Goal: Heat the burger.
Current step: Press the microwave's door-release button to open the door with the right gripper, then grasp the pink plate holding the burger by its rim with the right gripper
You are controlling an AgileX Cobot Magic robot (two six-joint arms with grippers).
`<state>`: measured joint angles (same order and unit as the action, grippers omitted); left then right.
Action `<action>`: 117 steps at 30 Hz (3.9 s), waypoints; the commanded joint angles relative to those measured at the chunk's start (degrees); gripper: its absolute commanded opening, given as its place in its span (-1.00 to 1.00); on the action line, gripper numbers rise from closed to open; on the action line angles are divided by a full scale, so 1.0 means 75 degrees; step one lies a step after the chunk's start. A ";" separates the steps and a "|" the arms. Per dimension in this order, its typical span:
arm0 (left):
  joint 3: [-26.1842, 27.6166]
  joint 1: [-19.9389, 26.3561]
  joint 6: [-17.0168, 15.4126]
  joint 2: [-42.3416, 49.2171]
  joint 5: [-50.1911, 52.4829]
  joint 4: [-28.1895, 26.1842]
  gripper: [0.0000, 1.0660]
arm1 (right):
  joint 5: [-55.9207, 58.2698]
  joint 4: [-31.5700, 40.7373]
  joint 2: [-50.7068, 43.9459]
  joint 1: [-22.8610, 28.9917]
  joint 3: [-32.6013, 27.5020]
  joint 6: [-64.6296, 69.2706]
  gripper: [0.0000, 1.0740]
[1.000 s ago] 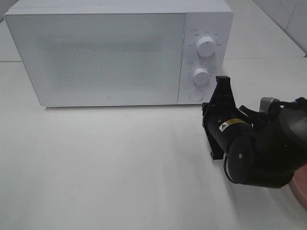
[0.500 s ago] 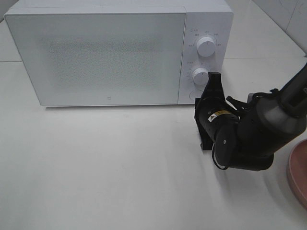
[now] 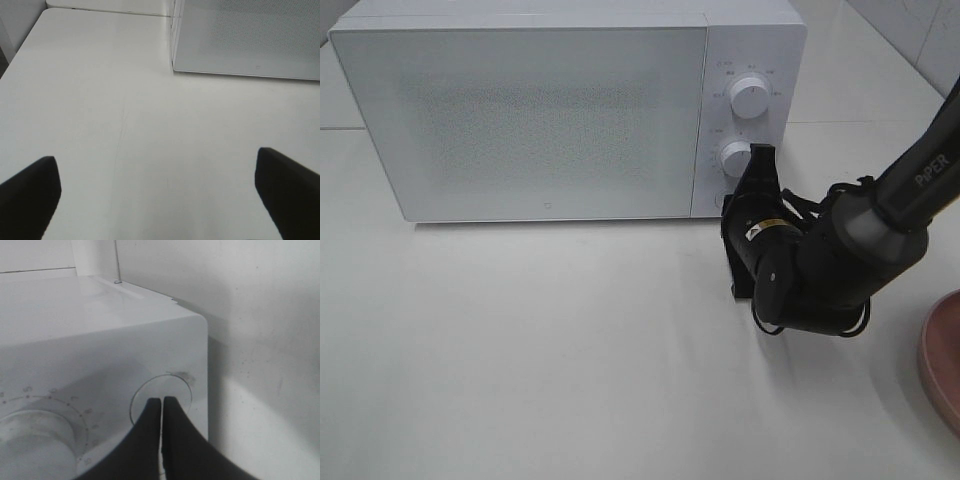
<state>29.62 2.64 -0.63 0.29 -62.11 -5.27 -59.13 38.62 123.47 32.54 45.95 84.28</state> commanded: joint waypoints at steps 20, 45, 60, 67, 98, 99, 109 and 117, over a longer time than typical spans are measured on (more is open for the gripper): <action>-0.0015 0.0015 0.0015 0.0122 0.0115 -0.0031 0.84 | -0.0244 0.0008 0.0458 -0.0092 0.0802 -0.0206 -1.00; -0.0015 0.0015 0.0015 0.0122 0.0115 -0.0031 0.84 | 0.0321 0.0199 0.0604 -0.0435 0.1902 -0.1230 -1.00; -0.0015 0.0015 0.0015 0.0122 0.0115 -0.0031 0.84 | 0.0512 0.0367 0.0206 -0.0405 0.1345 -0.1345 -1.00; -0.0015 0.0015 0.0015 0.0122 0.0115 -0.0031 0.84 | 0.0932 0.0313 -0.0099 -0.0405 0.0802 -0.1146 -1.00; -0.0015 0.0015 0.0015 0.0122 0.0115 -0.0031 0.84 | 0.4927 -0.2231 -0.3216 -0.0428 -0.1261 -0.3209 -0.98; -0.0015 0.0015 0.0015 0.0122 0.0115 -0.0031 0.84 | 0.5546 -0.2475 -0.3507 -0.0428 -0.1261 -0.3652 -0.97; -0.0015 0.0015 0.0015 0.0122 0.0115 -0.0031 0.84 | 0.7555 -0.2475 -0.4385 -0.0428 -0.1261 -0.6448 -0.92; -0.0015 0.0015 0.0015 0.0122 0.0115 -0.0031 0.84 | 0.9649 -0.2483 -0.4958 -0.0428 -0.1261 -0.9144 -0.92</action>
<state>29.62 2.64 -0.63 0.29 -62.05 -5.27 11.46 20.51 86.97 29.74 36.67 18.51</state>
